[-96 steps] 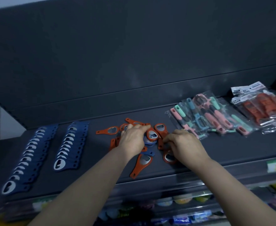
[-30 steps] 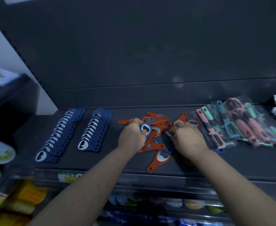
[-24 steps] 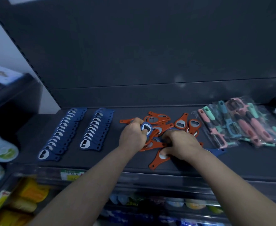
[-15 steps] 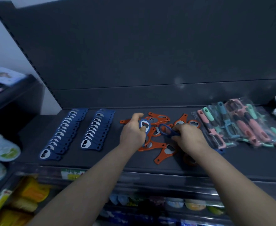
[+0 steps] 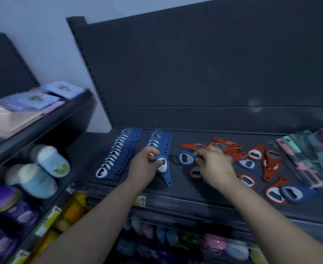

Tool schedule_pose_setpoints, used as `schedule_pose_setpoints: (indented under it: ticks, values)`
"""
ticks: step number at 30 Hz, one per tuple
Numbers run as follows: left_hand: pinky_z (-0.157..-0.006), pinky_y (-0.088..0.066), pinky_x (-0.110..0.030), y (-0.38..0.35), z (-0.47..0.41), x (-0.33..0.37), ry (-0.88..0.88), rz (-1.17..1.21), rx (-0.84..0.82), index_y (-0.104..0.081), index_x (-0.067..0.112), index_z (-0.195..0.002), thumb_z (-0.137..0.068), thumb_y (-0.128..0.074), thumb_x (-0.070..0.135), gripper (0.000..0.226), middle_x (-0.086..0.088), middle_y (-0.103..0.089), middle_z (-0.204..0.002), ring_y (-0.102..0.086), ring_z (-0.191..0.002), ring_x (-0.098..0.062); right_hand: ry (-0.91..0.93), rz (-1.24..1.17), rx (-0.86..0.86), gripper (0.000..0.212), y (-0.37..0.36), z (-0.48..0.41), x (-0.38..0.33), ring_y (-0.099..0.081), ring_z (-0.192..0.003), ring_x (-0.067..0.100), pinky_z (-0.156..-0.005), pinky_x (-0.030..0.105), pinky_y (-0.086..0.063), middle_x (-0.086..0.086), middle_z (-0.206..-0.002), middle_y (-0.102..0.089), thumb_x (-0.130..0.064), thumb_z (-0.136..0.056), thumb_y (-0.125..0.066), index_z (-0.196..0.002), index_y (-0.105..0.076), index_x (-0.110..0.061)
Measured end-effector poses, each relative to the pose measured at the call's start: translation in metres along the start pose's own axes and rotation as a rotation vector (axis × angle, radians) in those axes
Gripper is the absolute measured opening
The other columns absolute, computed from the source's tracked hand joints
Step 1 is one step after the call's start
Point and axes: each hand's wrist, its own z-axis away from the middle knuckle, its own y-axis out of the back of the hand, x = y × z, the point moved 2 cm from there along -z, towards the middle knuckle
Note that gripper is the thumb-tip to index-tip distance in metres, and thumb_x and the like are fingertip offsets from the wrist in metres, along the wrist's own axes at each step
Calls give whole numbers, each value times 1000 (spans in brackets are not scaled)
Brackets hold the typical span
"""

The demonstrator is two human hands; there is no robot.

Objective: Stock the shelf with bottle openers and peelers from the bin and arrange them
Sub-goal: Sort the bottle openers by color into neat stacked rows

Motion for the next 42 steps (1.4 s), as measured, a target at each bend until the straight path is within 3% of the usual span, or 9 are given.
schedule_pose_setpoints:
  ticks: [9,13,18,21,29,42]
  values:
    - [-65,-40,-30,63,-8,-60,-99,-297,23,-53,19,-84,-77,-78,33,29,4,-61,-78,-56,-74,-15,7,-2,-6,18,-48,1,-73,-51,-111,21,-87,39,-39,-4,-110,-60,-26,-93,-52,-110,-57,-27]
    - [-61,-34,-28,62,-16,-72,-275,-419,33,-54,21,-90,-78,-74,46,34,7,-61,-72,-54,-79,-15,-27,29,11,20,-57,3,-85,-53,-111,21,-87,38,-40,-4,-111,-60,-28,-94,-52,-113,-58,-28]
    - [-72,-47,-34,50,-23,-74,-388,-523,43,-56,22,-105,-82,-65,55,42,5,-67,-80,-56,-90,-17,-75,68,17,23,-59,7,-89,-52,-111,23,-85,37,-41,-3,-111,-59,-28,-94,-52,-116,-58,-28]
    - [-78,-47,-35,44,-28,-75,-382,-554,1,-54,23,-108,-85,-60,58,42,5,-69,-85,-55,-95,-19,-73,103,-3,23,-59,10,-91,-50,-108,22,-85,37,-42,-5,-111,-61,-29,-93,-54,-116,-59,-30]
    - [-78,-47,-35,47,-34,-73,-370,-481,18,-51,22,-109,-88,-61,45,33,4,-66,-91,-55,-97,-20,-25,26,-128,23,-73,14,-102,-53,-102,19,-83,35,-44,-9,-96,-64,-24,-90,-60,-112,-57,-30]
    - [-72,-46,-32,72,-38,-79,-325,-440,77,-51,18,-120,-95,-54,30,27,2,-67,-100,-58,-102,-19,50,287,-49,31,-88,5,-121,-52,-112,19,-86,34,-35,-7,-116,-57,-37,-92,-56,-123,-55,-38]
